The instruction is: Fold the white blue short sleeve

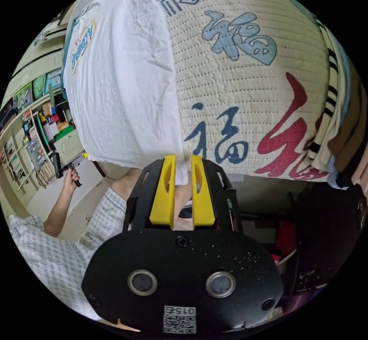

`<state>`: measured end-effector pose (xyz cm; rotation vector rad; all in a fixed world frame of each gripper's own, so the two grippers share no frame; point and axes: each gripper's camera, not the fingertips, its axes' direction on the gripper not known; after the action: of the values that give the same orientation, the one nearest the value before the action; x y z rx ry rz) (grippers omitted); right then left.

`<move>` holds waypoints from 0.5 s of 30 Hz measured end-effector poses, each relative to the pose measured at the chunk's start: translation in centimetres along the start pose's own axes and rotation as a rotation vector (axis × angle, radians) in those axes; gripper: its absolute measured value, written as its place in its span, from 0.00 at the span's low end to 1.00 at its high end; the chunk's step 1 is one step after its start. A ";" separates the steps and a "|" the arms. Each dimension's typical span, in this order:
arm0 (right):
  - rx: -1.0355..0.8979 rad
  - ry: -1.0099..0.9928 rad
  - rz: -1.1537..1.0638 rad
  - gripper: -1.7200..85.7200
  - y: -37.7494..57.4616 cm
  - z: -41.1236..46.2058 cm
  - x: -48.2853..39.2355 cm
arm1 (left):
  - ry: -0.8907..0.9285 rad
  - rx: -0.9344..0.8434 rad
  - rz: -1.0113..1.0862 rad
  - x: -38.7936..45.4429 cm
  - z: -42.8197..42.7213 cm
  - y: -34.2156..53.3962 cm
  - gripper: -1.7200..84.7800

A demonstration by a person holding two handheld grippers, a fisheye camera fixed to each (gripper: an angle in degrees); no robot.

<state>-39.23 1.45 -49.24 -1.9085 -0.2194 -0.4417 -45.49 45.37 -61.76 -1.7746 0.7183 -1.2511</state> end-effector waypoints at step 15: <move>-0.010 0.221 -0.089 0.01 0.6 7.4 -1.2 | -0.097 -0.034 0.041 4.0 4.2 -1.2 0.01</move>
<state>-38.65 8.16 -52.59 -1.8473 -0.1569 -0.7105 -40.16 43.91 -59.54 -1.8259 0.7201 -1.1236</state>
